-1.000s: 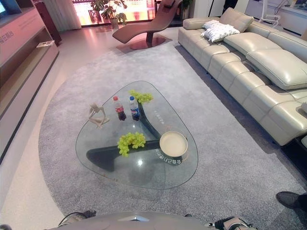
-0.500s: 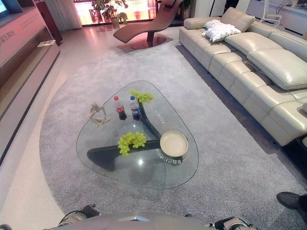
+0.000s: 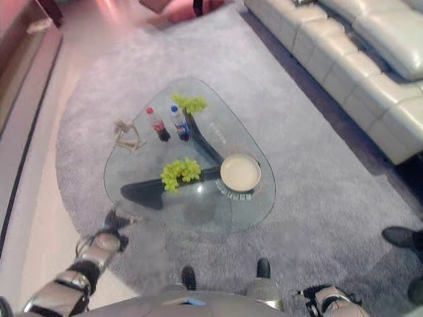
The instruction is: Pick up fruits into the plate
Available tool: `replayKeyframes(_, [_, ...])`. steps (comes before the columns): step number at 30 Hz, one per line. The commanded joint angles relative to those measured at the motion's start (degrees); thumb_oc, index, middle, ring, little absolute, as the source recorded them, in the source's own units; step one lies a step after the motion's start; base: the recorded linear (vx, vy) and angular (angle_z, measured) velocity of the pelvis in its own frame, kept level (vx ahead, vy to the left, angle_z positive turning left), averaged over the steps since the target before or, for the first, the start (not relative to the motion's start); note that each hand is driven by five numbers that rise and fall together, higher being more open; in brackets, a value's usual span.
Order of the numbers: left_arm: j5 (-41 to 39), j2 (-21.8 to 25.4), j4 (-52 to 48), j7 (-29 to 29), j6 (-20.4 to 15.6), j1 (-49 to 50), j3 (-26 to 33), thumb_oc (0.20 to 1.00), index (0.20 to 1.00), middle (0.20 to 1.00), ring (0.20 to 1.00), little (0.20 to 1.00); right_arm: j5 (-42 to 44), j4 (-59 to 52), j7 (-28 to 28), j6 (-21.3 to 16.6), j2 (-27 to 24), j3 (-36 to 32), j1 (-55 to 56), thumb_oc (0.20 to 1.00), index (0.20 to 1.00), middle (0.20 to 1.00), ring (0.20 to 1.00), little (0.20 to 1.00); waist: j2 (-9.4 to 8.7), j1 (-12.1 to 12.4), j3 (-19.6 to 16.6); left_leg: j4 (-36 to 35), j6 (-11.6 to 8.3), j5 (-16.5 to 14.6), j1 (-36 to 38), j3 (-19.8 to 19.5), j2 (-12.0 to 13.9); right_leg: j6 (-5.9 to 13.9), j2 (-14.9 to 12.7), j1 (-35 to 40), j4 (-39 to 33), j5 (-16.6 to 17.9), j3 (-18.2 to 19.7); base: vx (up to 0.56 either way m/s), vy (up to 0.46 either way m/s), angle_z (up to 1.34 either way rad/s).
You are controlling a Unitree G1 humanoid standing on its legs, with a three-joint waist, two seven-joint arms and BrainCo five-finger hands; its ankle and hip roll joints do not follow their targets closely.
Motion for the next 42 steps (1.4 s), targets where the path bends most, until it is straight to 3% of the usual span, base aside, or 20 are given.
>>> replayKeyframes(1, [0.20, 4.15, 0.56, 2.65, 0.74, -9.01, -0.80, 1.000, 1.000, 1.000, 1.000, 1.000, 3.37, 1.04, -1.79, -0.55, -1.39, 2.75, -4.91, 1.000, 1.000, 1.000, 1.000, 1.000, -0.71, -1.34, 4.71, 1.13, 2.45, -6.52, -1.19, -1.00, -2.04, 0.34, 0.31, 0.01, 3.98, -6.96, -0.30, -0.14, 0.039, -0.05])
replayKeyframes(8, [2.81, 11.14, 1.37, 4.73, 3.30, -23.30, -4.17, 1.000, 1.000, 1.000, 1.000, 1.000, 7.62, -1.40, -2.18, -2.70, -4.14, 4.47, -8.53, 1.000, 1.000, 1.000, 1.000, 1.000, -1.83, -2.90, 12.05, 4.86, 2.60, -6.09, -8.38, -0.76, -3.27, -0.58, 1.32, -6.83, 7.03, -6.68, 2.44, -0.13, 0.004, -0.07])
replayKeyframes(15, [2.11, 15.20, 7.15, 6.40, 4.83, -37.33, -8.19, 1.000, 1.000, 1.000, 1.000, 1.000, 10.90, -4.41, -2.11, -3.53, -6.37, 6.57, -12.91, 1.000, 1.000, 1.000, 1.000, 1.000, -3.34, -4.54, 18.08, 9.05, 1.81, -5.10, -16.30, 0.19, -3.74, -1.17, 1.96, -14.94, 10.66, -5.80, 2.53, -0.11, -0.010, -0.05])
replayKeyframes(23, [6.79, 17.16, 12.22, 9.10, 6.05, -46.00, -13.01, 1.000, 1.000, 1.000, 1.000, 1.000, 13.27, -7.18, -3.41, -4.57, -5.41, 8.80, -11.87, 1.000, 1.000, 1.000, 1.000, 1.000, -5.40, -5.88, 18.69, 12.23, 2.20, -5.11, -25.35, 1.28, -4.47, -1.46, 2.39, -25.11, 14.82, -5.89, 1.58, -0.02, -0.042, 0.03])
replayKeyframes(31, [5.86, 17.76, 11.86, 14.76, 7.49, -48.08, -14.08, 1.000, 1.000, 1.000, 1.000, 1.000, 12.19, -7.65, -2.66, -6.58, -8.97, 8.31, -12.11, 1.000, 1.000, 1.000, 1.000, 1.000, -3.59, -7.10, 18.69, 15.68, 1.85, -4.72, -34.54, 1.43, -4.67, -1.81, 2.76, -34.20, 18.36, -6.19, 1.51, 0.00, 0.063, -0.01])
replayKeyframes(42, [5.92, 18.16, 11.50, 14.01, 9.47, -51.85, -15.66, 1.000, 1.000, 1.000, 1.000, 1.000, 14.38, -11.58, -3.05, -7.10, -9.87, 9.50, -13.30, 1.000, 1.000, 1.000, 1.000, 1.000, -3.19, -7.97, 18.69, 18.53, 1.37, -4.67, -41.26, 1.58, -4.38, -2.29, 3.30, -40.95, 21.11, -6.50, 1.97, 0.00, 0.002, 0.00])
